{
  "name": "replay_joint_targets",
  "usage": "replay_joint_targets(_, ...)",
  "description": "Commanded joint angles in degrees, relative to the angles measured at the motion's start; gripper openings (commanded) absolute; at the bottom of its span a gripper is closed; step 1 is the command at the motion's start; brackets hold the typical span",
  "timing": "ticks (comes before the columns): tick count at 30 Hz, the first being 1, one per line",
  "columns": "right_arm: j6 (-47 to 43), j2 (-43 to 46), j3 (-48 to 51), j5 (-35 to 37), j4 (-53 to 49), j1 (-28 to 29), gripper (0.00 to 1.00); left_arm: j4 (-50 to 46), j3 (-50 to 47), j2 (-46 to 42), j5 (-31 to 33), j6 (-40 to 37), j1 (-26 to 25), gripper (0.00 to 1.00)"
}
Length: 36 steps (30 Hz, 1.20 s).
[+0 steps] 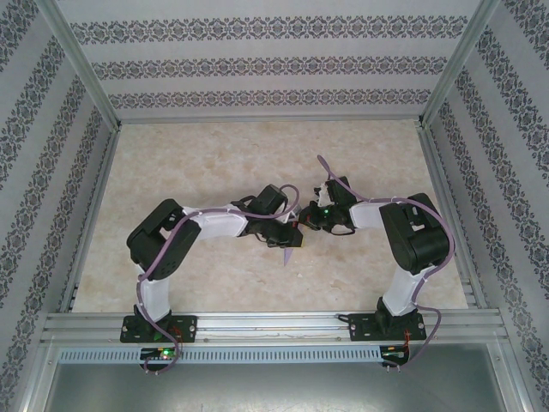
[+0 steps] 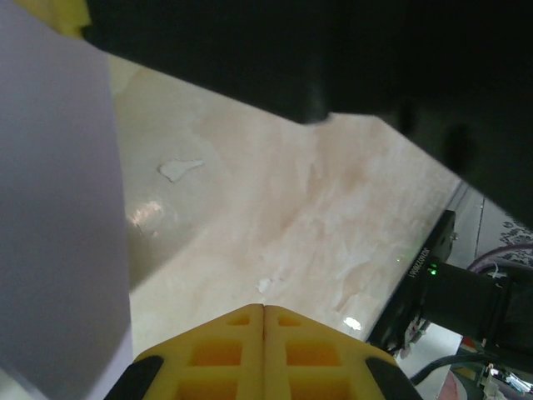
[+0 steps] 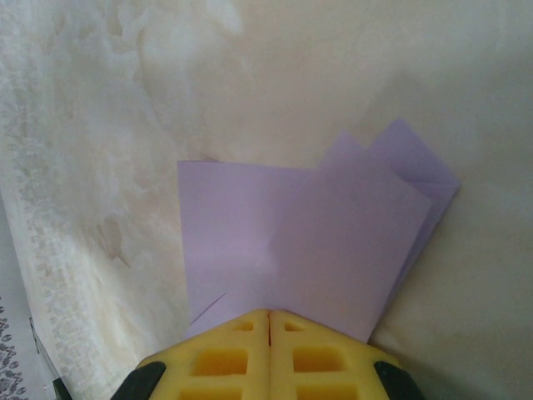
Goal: Fold a paper plane with a square sheet of paper (fold left side to right side)
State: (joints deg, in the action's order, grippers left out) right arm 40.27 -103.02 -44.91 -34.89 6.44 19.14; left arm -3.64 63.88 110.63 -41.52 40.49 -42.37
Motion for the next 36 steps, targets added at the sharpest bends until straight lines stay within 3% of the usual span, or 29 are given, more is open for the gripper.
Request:
replay_joint_targets(1, -1.69, -3.15, 0.52, 6.04, -4.83, 0.89, 0.0, -2.04, 2.29, 1.52, 0.57, -2.13, 0.09, 0.01)
replay_joint_targets(25, -3.53, -3.43, -0.69, 9.05, -9.38, 0.82, 0.0, -3.47, -2.57, 3.04, 2.58, -3.93, 0.18, 0.0)
replay_joint_targets(36, -4.67, -4.02, -1.84, 8.71, -10.64, 0.16, 0.0, 0.85, -12.59, -3.89, 0.02, -3.99, 0.18, 0.04)
